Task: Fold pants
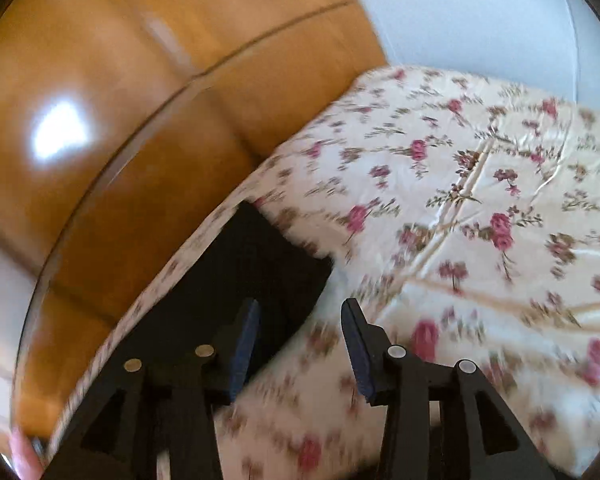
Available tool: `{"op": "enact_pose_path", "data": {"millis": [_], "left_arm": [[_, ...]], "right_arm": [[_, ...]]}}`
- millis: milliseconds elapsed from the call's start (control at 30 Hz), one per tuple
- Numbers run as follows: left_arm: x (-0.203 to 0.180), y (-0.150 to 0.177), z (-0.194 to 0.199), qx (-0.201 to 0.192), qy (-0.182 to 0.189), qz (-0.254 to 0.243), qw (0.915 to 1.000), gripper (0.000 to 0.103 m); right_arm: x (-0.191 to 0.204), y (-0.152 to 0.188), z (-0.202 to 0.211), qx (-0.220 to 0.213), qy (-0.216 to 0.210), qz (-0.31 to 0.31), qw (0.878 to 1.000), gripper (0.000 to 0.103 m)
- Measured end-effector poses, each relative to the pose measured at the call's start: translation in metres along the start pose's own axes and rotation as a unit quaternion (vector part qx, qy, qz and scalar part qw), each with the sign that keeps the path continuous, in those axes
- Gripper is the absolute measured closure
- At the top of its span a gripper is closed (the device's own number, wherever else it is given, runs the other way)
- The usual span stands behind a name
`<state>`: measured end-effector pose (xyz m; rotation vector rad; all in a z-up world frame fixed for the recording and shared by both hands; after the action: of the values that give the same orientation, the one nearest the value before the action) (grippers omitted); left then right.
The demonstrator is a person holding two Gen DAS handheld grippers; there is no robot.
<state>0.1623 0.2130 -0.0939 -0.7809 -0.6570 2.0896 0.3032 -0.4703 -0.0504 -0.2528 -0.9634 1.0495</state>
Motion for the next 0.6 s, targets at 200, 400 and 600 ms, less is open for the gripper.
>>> {"op": "enact_pose_path", "data": {"millis": [200,400,600], "left_arm": [[0.003,-0.004,0.001,0.011,0.011,0.011,0.9998,0.038],[0.024,0.004,0.025,0.007,0.031,0.048,0.9983,0.038],[0.052,0.026,0.054,0.017,0.022,0.097,0.9949,0.037]], "right_arm": [[0.062,0.085,0.016,0.048,-0.02,0.168,0.984,0.058],[0.043,0.126,0.0,0.066,0.012,0.187,0.98,0.046],[0.024,0.119,0.008,0.04,-0.027,0.136,0.99,0.045]]}}
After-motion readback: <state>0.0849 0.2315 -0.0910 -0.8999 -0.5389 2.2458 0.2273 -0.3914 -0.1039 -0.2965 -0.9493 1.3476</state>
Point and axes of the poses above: each gripper's, at about its wrist camera, not at the fingertips, and z roughly against the way its jaws point, x to its left, y to its underside, the point moved 1 cm from there along -z, roughly the way its jaws point, and after that the axes turned 12 degrees about -y, right-handed, at the moved point
